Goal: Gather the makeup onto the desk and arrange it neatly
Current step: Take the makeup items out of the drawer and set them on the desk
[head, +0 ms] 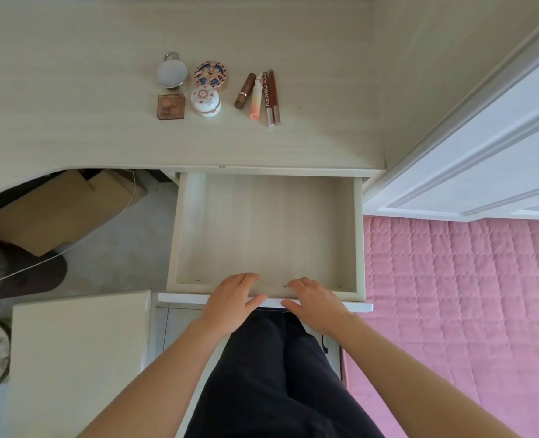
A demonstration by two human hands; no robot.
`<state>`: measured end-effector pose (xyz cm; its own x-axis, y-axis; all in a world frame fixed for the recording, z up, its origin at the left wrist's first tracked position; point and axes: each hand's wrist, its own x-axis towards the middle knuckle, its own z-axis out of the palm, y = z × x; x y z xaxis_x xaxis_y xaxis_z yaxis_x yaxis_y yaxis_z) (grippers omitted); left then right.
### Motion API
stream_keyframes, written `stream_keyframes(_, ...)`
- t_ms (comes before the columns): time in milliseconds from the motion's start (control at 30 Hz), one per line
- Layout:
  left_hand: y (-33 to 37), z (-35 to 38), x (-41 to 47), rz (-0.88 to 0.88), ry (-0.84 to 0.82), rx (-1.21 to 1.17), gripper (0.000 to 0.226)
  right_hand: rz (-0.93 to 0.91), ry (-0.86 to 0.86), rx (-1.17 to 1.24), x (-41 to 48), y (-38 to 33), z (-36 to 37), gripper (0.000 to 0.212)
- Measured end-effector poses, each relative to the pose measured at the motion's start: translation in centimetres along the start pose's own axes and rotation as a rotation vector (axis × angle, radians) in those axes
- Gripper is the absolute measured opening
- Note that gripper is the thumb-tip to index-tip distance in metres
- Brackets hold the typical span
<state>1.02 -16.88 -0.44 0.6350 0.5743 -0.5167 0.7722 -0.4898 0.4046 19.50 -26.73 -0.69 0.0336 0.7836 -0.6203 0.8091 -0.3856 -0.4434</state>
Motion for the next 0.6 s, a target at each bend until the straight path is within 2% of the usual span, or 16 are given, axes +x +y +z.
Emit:
stream_keyframes(200, -1.1, 0.7, 0.1, 0.016, -0.054, 0.084, 0.066, -0.061, -0.011, -0.115, 0.4, 0.2, 0.9, 0.059)
stream_keyframes(333, -1.5, 0.0, 0.4, 0.043, -0.141, 0.133, 0.073, -0.08, -0.025, -0.23, 0.7, 0.1, 1.0, 0.052)
stream_keyframes(467, -2.7, -1.0, 0.5, 0.066, -0.187, 0.227, 0.058, -0.09, -0.035, -0.263, 0.9, 0.1, 0.8, 0.041)
stream_keyframes(600, -3.2, -1.3, 0.6, 0.085, -0.22, 0.271, 0.051, -0.104, -0.064, -0.272, 1.0, 0.2, 0.5, 0.039)
